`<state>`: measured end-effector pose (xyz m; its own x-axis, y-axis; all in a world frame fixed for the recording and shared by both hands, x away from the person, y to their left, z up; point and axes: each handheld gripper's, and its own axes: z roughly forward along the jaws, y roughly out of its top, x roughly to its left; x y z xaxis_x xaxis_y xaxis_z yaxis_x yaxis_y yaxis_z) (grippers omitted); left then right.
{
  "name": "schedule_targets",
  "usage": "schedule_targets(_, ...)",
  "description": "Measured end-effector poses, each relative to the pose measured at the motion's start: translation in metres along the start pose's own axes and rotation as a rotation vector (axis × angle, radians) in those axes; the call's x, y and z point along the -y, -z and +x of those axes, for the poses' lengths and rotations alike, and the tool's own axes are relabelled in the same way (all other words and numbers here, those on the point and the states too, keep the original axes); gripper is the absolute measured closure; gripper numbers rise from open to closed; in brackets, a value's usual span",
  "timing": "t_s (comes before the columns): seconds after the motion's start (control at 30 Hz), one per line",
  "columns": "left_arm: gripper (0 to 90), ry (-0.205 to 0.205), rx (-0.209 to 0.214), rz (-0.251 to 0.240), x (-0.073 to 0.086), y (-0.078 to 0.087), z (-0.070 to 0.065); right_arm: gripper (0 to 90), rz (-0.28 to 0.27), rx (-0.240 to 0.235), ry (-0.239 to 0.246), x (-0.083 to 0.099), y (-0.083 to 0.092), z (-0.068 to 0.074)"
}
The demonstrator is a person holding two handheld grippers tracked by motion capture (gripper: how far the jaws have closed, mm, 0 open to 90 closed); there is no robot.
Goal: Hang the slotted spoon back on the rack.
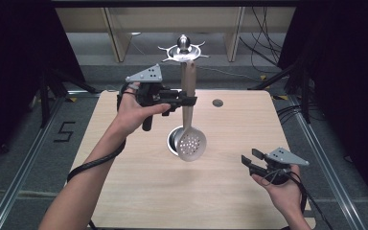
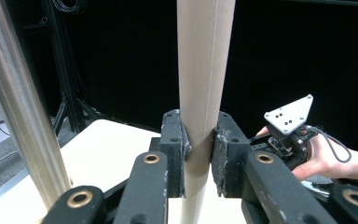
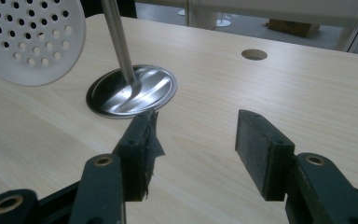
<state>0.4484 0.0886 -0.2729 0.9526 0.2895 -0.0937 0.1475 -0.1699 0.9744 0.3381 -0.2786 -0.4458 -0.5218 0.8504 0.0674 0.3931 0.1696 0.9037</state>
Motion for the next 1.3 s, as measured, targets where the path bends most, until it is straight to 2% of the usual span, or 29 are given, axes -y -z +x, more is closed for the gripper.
schedule_targets(0.2, 75.6, 0.01, 0.003, -0.001, 0.001, 0.0, 0.002, 48.8, 0.0, -0.001, -0.001, 0.0, 0.0, 0.0)
schedule_targets(0.23, 75.6, 0.008, 0.005, 0.001, 0.002, 0.0, 0.002, 48.8, 0.007, -0.002, -0.03, 0.0, 0.0, 0.002)
schedule_targets(0.33, 75.6, 0.016, 0.008, -0.003, 0.003, 0.0, 0.003, 48.8, 0.015, 0.001, -0.024, 0.0, 0.001, 0.002)
schedule_targets(0.37, 75.6, 0.017, 0.014, -0.005, 0.003, 0.0, 0.003, 48.8, 0.006, 0.002, 0.002, 0.0, 0.0, 0.0)
schedule_targets(0.43, 75.5, 0.022, 0.014, -0.006, 0.004, 0.0, 0.003, 48.8, 0.006, 0.001, 0.002, 0.0, 0.0, 0.0)
schedule_targets(0.47, 75.6, 0.024, 0.017, -0.007, 0.004, 0.0, 0.004, 48.8, 0.009, -0.004, -0.03, 0.0, 0.0, 0.002)
schedule_targets(0.53, 75.6, 0.026, 0.016, -0.008, 0.005, 0.0, 0.005, 48.8, 0.014, -0.003, -0.035, 0.0, 0.001, 0.002)
schedule_targets(0.97, 75.6, 0.041, 0.019, -0.016, 0.007, 0.002, 0.008, 48.7, 0.019, -0.002, -0.037, 0.0, 0.001, 0.003)
schedule_targets(1.3, 75.6, 0.073, 0.032, -0.041, 0.013, 0.002, 0.012, 48.7, 0.02, -0.003, -0.038, 0.0, 0.001, 0.002)
